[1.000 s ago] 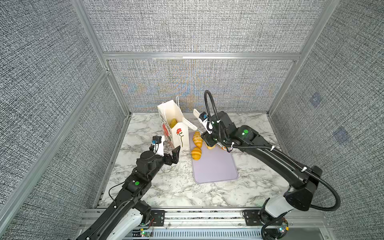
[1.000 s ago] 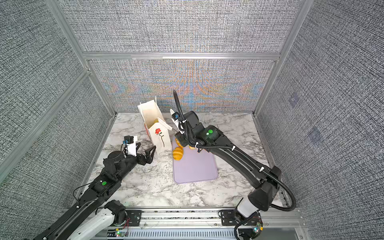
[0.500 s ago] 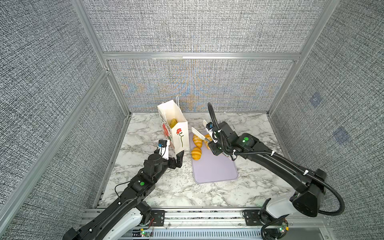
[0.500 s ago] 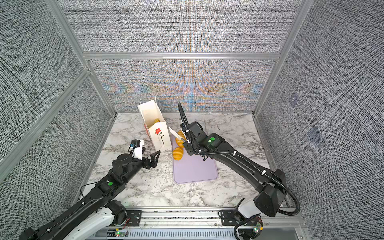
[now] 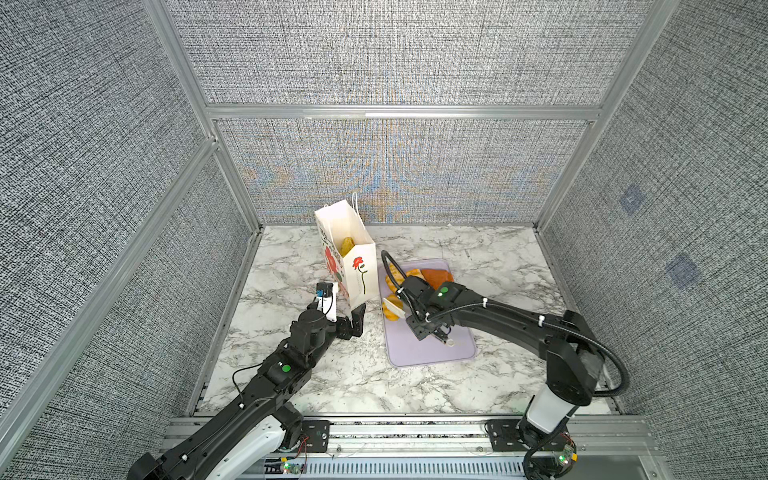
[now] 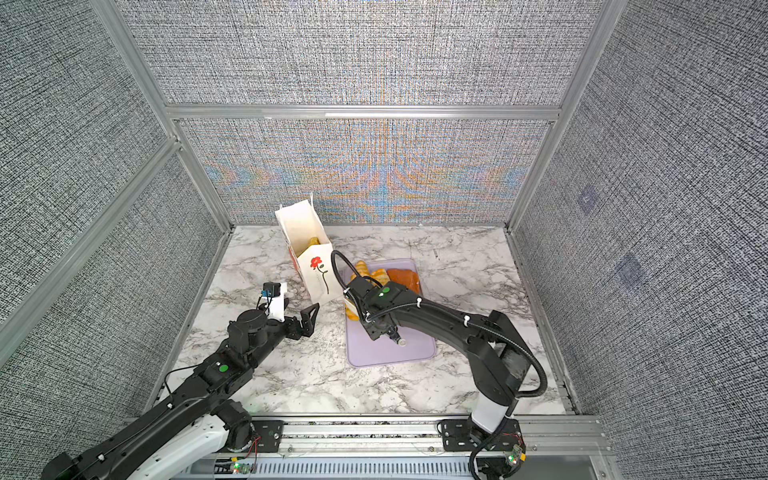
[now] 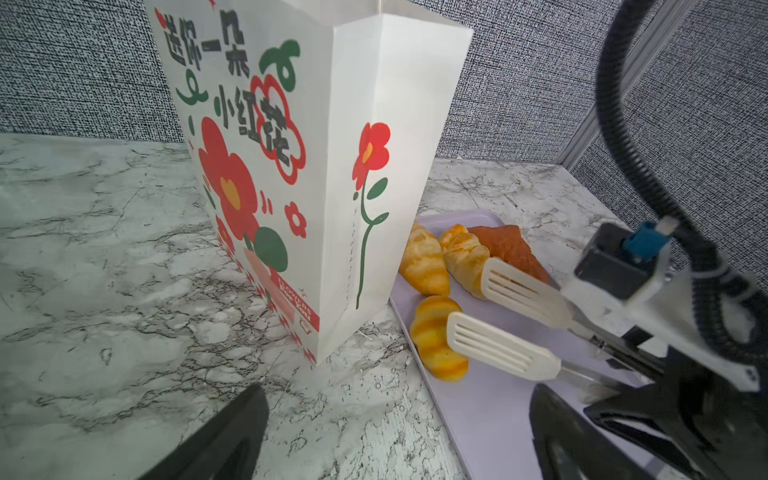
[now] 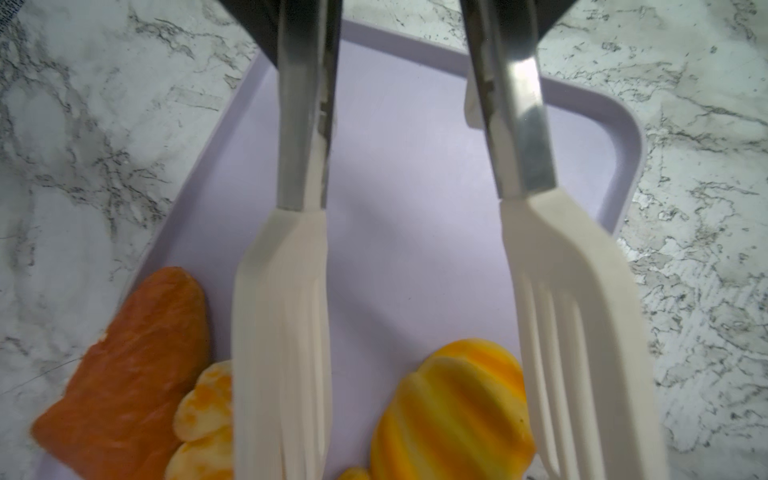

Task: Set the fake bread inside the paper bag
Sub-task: 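Lower the open tongs around the yellow striped croissant, right gripper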

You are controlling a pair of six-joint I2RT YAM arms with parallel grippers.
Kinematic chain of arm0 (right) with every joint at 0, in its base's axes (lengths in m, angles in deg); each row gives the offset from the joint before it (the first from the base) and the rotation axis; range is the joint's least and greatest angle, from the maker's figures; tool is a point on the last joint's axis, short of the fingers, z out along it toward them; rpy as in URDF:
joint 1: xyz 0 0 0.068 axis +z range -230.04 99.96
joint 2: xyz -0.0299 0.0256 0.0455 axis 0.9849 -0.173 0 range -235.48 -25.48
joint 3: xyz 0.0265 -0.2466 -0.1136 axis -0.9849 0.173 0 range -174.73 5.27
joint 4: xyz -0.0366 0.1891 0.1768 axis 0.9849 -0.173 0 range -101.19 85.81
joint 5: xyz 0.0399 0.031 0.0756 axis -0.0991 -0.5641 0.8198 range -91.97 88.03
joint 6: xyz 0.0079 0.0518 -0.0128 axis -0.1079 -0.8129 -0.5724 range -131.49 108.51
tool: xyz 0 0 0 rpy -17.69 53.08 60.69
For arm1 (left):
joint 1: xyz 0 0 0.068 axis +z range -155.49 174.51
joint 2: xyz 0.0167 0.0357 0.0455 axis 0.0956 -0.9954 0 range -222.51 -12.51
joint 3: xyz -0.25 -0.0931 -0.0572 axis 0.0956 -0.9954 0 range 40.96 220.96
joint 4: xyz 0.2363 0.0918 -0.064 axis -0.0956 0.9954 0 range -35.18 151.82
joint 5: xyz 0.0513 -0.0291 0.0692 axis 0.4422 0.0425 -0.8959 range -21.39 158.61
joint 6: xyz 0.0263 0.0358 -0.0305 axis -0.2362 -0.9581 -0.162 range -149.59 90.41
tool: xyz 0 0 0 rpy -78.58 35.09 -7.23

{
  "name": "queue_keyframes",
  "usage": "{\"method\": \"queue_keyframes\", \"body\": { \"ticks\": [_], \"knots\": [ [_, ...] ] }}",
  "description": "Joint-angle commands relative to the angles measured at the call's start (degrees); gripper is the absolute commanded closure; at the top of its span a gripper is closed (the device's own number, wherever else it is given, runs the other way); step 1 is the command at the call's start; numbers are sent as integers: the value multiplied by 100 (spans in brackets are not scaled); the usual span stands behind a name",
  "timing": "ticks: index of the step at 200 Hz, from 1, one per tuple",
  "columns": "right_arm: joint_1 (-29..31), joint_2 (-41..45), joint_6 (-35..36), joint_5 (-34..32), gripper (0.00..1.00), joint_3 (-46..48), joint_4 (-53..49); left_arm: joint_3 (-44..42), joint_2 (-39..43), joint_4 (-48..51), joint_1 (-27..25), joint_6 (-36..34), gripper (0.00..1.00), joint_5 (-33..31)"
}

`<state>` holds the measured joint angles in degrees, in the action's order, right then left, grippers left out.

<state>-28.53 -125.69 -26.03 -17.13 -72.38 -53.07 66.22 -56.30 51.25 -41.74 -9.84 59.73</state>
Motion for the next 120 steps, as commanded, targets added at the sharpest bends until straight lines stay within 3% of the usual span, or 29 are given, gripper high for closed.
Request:
{"method": "queue_keyframes", "body": {
  "ticks": [1, 66, 120],
  "knots": [
    [48, -266, -299, -281, 42, -245, -220, 56, -24, -166, -9, -41, 1, -5],
    [69, -656, -240, -359, 43, -514, -511, 23, 69, -83, -9, -63, 1, -51],
    [35, -197, 64, -223, 44, 139, -614, 17, 72, -37, -5, -75, 1, -43]
  ]
}}
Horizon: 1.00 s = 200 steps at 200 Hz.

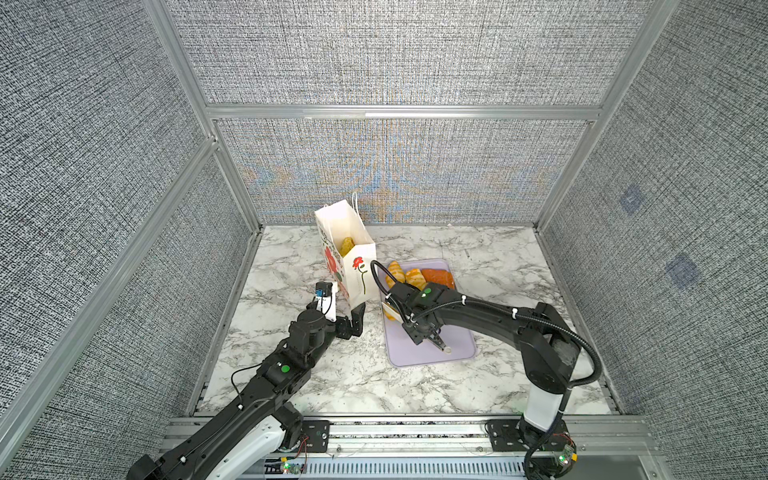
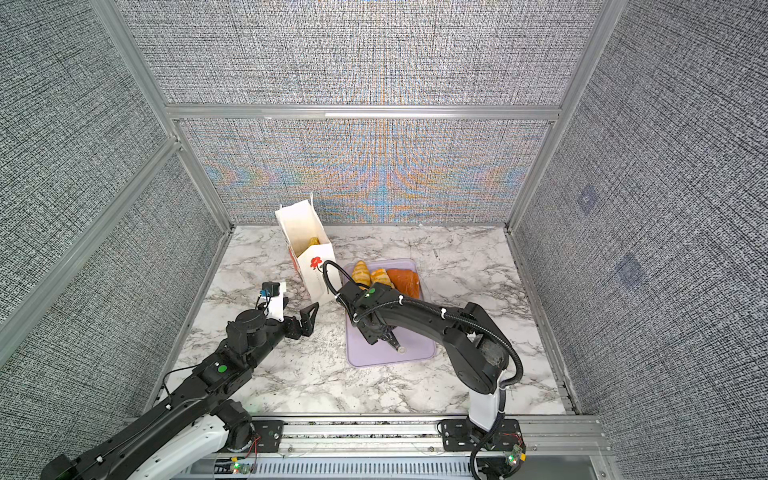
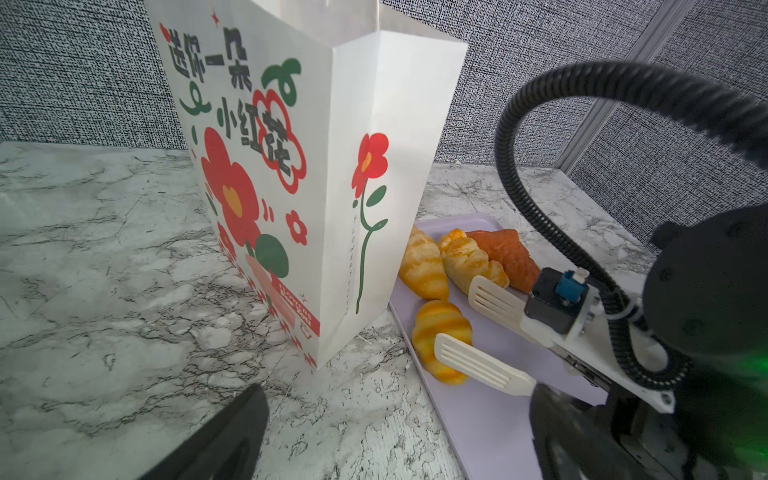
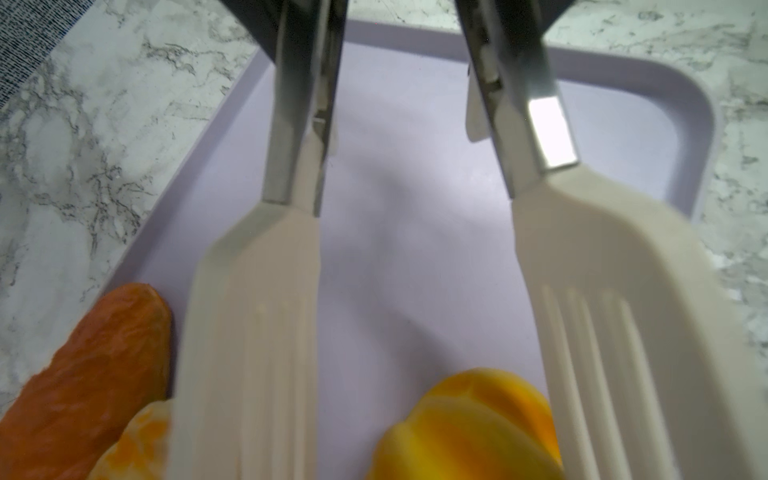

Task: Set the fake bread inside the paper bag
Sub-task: 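Lower the open tongs around the yellow striped croissant, right gripper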

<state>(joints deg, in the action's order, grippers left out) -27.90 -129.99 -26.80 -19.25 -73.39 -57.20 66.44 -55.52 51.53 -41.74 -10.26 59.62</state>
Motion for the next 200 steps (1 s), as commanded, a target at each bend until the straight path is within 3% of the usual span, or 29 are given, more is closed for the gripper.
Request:
{"method": "queue_keyframes", "body": {
  "ticks": [1, 114, 200],
  "knots": [
    [-28, 249, 146, -12, 44, 255, -200, -2, -11, -66, -5, -34, 1, -32],
    [-134, 834, 107, 26, 40, 597, 93, 55, -176, -111, -61, 2, 1, 66],
    [-134, 412, 103, 49, 38, 288, 182, -7, -50, -23, -66, 44, 1, 20]
  ]
}}
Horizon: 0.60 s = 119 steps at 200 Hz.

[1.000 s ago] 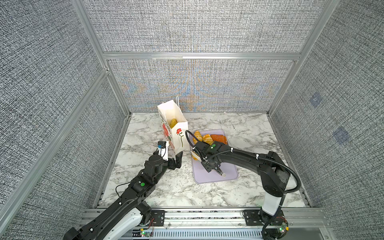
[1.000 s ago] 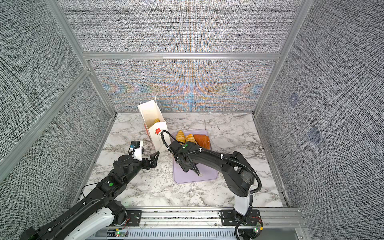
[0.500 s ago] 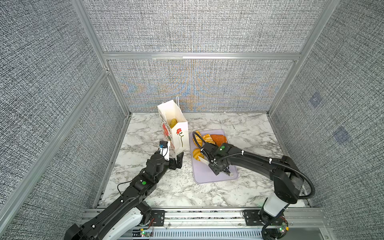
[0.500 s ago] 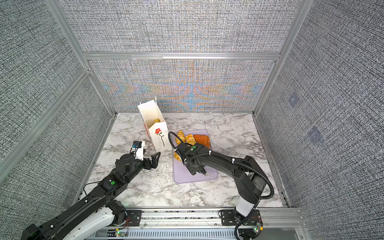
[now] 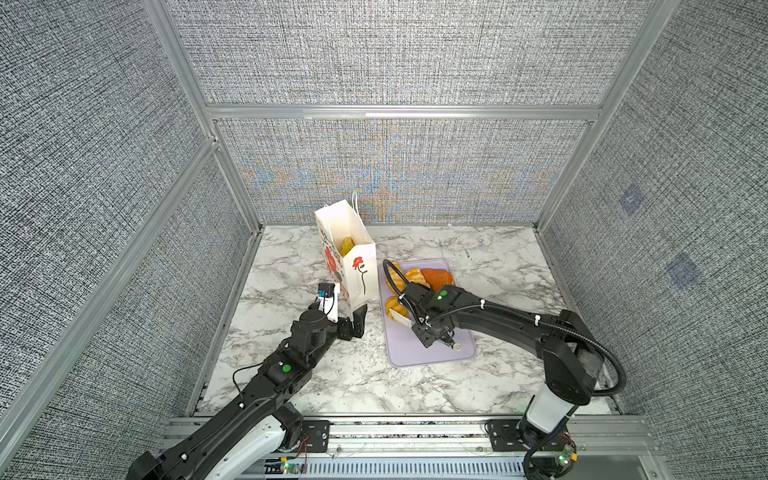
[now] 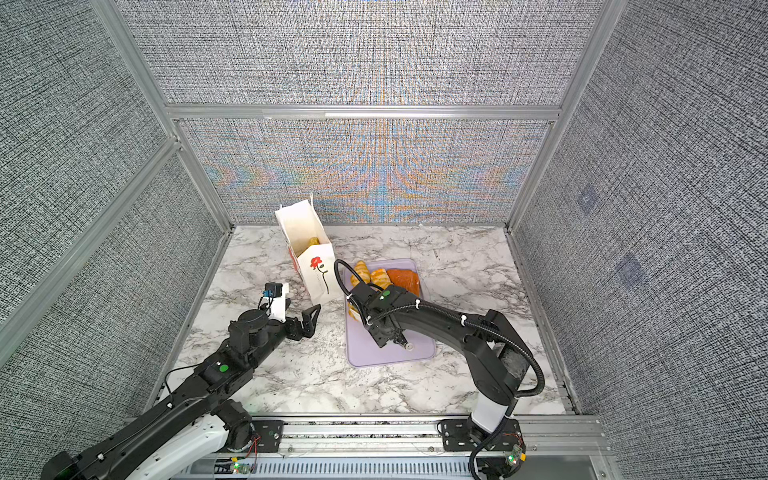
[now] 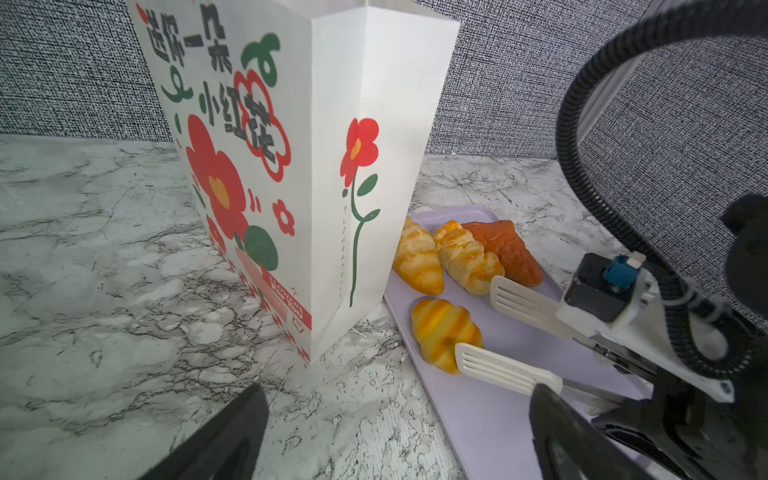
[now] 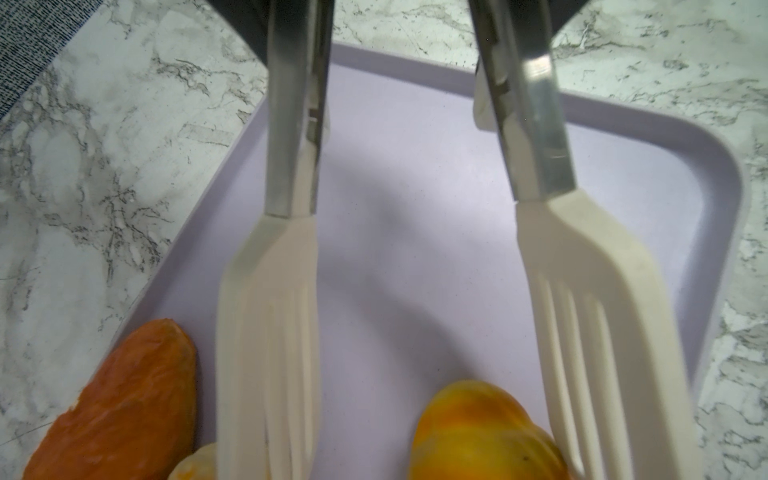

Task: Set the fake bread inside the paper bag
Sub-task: 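Lower the open tongs around the yellow striped croissant, right gripper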

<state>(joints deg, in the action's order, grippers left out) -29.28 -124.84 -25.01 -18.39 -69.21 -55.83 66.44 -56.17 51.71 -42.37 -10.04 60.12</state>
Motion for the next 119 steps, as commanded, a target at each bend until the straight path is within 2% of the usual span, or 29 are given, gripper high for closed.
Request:
{"method": "queue_keyframes", "body": {
  "ticks": [1, 119],
  "knots": [
    [4, -107, -74, -36, 38, -134, 47, -7, 15, -36, -3, 27, 1, -30],
    [1, -672, -144, -88, 35, -630, -148, -54, 7, -62, -13, 75, 1, 14]
  ]
}}
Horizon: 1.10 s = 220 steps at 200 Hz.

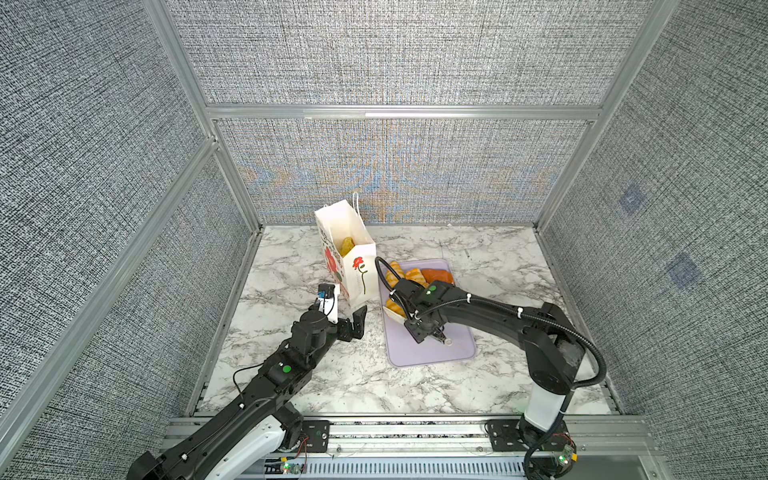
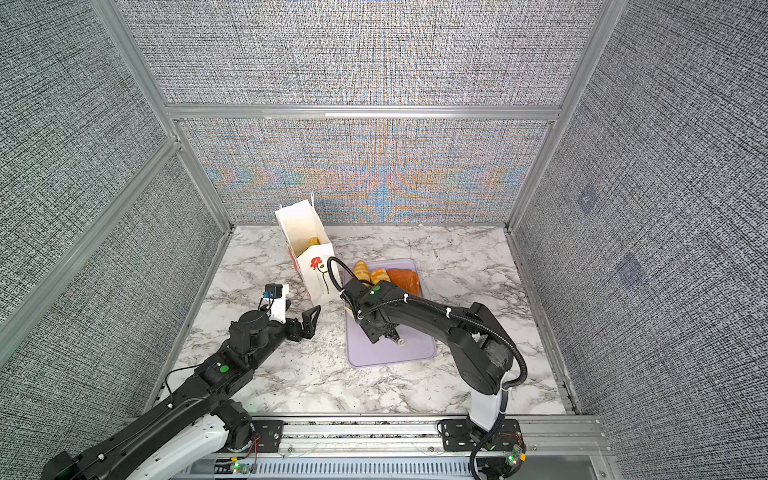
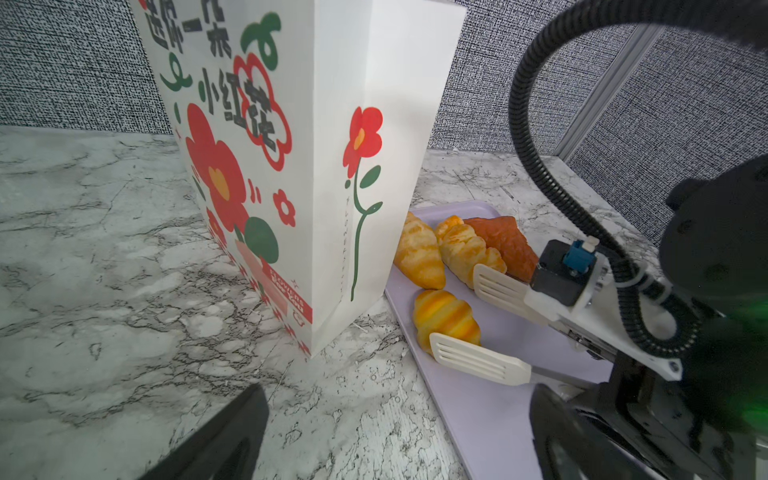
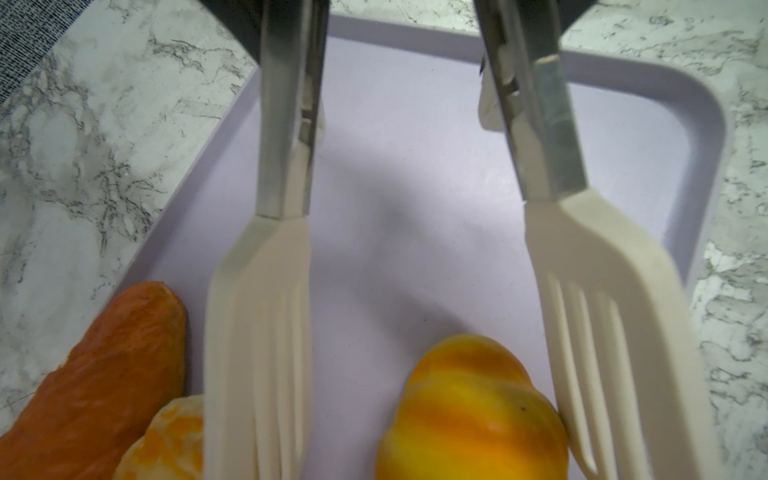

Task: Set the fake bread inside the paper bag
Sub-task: 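Lower the open tongs around the yellow striped croissant, right gripper, then squeeze the tongs shut on the yellow striped croissant, right gripper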

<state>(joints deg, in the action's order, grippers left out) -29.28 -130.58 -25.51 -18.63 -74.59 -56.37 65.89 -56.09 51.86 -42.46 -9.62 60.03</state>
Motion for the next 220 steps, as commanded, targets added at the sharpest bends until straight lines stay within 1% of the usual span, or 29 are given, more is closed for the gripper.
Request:
{"method": "queue_keyframes", "body": {
  "ticks": [1, 58, 99, 118, 168, 220],
  "knots": [
    [2, -107, -93, -65, 35, -101, -96, 2, -7, -75, -8, 34, 1, 23],
    [4, -291, 4, -54, 36, -302, -168, -14, -11, -83, -12, 51, 1, 40],
    [4, -312, 69, -31, 43, -238, -240, -23, 28, -48, -21, 60, 1, -8],
    [0, -252, 84, -24, 45, -163, -235, -26, 59, -38, -29, 60, 1, -21],
    [-16, -118, 110, 16, 53, -73, -134, -21, -9, -38, -52, 120, 1, 99],
    [-12, 147, 84, 56, 56, 101, 60, -80, -22, -127, -108, 236, 1, 128]
  ]
}}
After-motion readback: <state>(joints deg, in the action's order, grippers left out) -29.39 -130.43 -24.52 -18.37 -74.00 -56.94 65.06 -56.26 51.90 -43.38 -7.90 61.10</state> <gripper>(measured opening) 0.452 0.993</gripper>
